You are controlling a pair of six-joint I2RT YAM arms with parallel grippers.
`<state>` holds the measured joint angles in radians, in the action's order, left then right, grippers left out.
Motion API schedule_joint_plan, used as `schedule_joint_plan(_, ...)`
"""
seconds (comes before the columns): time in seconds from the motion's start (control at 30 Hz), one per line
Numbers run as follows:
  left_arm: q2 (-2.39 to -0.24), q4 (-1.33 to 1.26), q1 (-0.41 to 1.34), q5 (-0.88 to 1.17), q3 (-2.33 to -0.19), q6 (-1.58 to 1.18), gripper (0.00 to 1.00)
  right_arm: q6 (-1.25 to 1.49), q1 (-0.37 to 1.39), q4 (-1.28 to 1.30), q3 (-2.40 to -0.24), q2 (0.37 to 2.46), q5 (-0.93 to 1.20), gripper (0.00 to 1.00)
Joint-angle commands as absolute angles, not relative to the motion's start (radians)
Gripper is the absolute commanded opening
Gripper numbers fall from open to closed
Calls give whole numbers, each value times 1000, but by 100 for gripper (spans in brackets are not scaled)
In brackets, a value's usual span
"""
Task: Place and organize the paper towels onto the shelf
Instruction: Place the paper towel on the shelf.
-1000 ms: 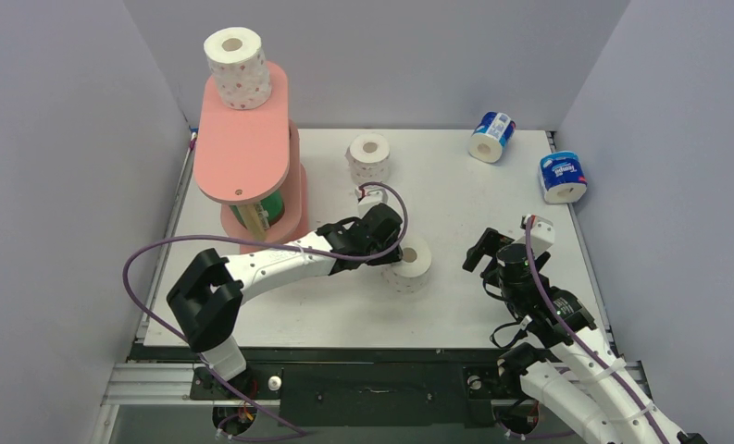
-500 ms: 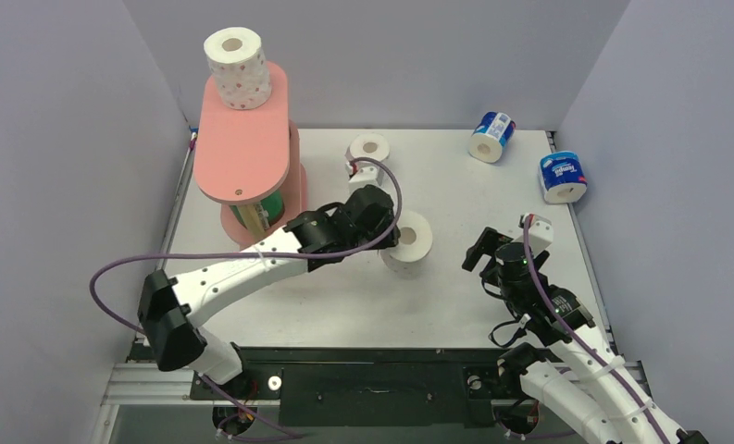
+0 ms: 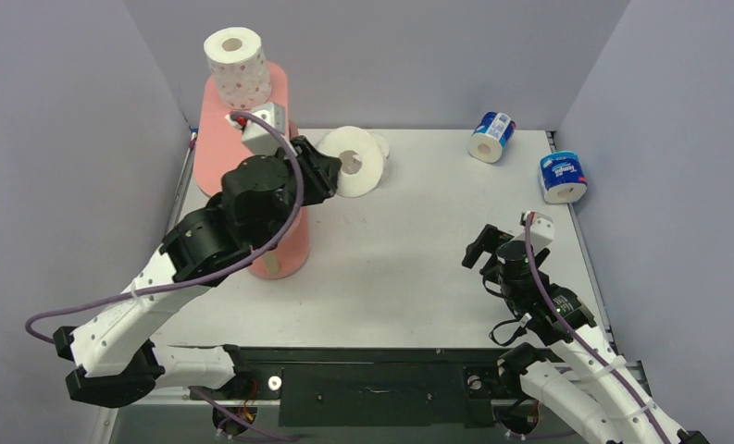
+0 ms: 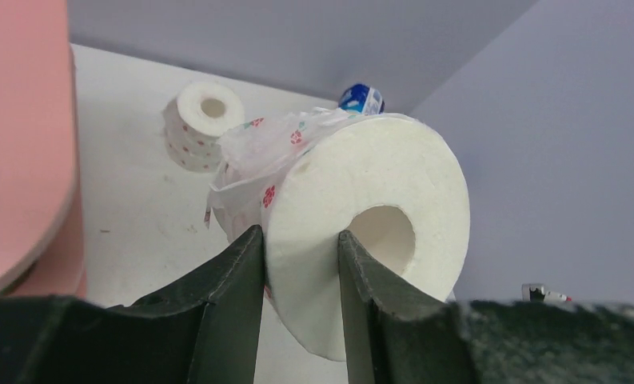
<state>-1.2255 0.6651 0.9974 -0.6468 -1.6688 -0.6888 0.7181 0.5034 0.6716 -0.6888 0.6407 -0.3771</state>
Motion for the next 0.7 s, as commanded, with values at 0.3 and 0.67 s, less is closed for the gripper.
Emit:
schedule_joint_plan(0.3,-1085,569,979,-1001,-1793,-450,0,706,496,622,-730,668,-358,88)
schedule_joint_plan(0.67,-1138,707,896,-1090,-1961,-404,0,711,494,604,-728,689,-334,88)
